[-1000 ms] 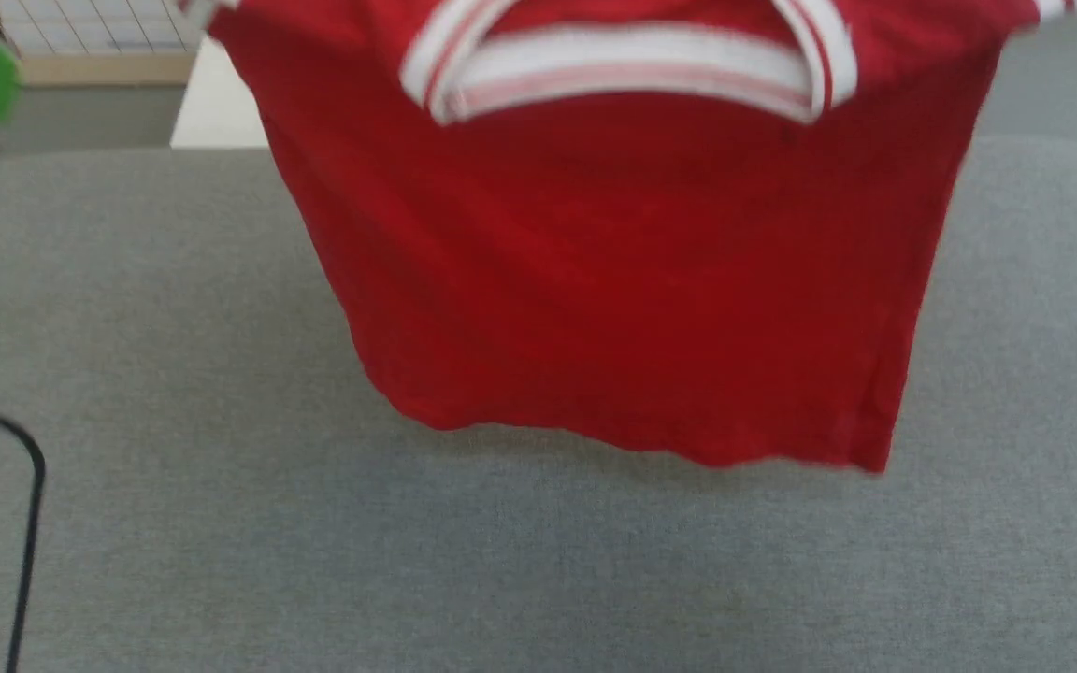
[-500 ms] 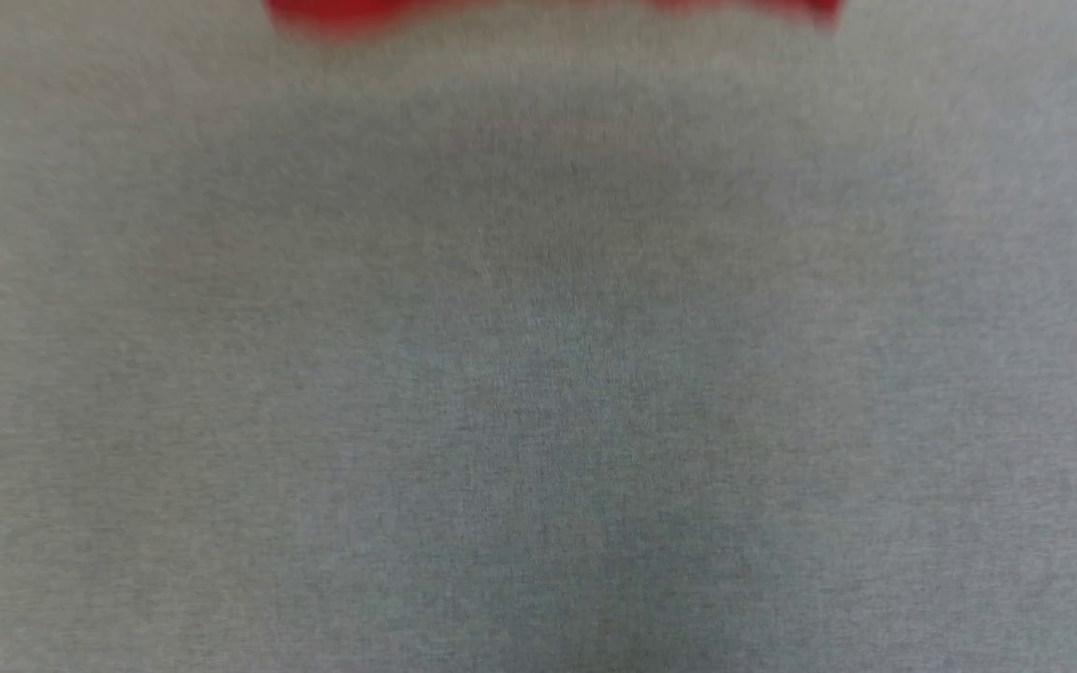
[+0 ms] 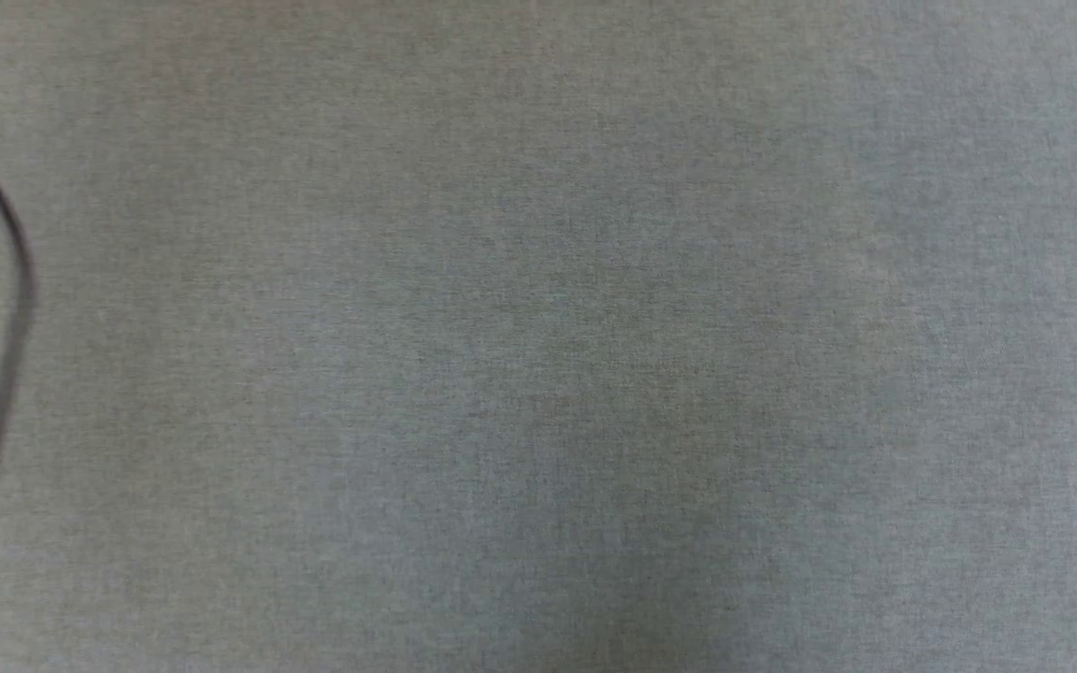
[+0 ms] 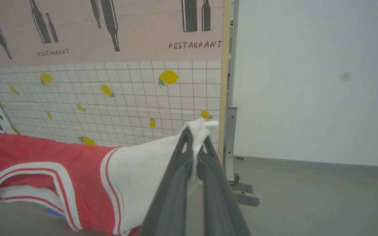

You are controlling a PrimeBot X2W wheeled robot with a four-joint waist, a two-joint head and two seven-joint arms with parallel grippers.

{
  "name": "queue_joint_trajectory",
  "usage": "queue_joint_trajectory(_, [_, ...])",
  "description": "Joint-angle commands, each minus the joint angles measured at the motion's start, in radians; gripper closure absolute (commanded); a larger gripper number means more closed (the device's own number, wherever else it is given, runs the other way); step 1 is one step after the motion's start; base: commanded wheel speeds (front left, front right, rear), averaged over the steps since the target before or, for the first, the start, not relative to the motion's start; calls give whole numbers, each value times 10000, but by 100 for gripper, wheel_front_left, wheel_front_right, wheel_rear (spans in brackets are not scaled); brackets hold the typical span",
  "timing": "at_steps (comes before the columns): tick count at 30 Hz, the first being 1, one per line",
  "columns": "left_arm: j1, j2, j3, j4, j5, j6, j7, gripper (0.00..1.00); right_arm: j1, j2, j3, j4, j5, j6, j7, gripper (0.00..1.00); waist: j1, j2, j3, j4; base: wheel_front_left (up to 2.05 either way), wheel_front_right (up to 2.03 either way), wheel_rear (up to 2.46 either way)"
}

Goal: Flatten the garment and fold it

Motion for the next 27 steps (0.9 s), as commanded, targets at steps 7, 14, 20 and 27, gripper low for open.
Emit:
queue_joint_trajectory(7, [3257,379,-627,748,-95,-110,-573,100,2649,-220,1112,501,771,-13,249,100,-3,0,-1315,68,0,0,0])
queue_joint_trajectory(14, [5773,1055,-1006,774,-354,-138,-272,100,4784,-1130,2181,274,1618,-13,1290,100,-3,0,-2610,65,0,0,0])
queue_joint_trajectory(20, [7705,1770,-1465,-138,-750,-151,642,100,6310,-1968,2786,-563,2375,-13,2596,100,-3,0,-3430,85,0,0,0])
queue_joint_trajectory(27, [9978,2771,-2090,-1853,-1645,-155,1951,100,7993,-2886,2771,-1928,2935,-13,4128,100,-3,0,-4075,153,0,0,0])
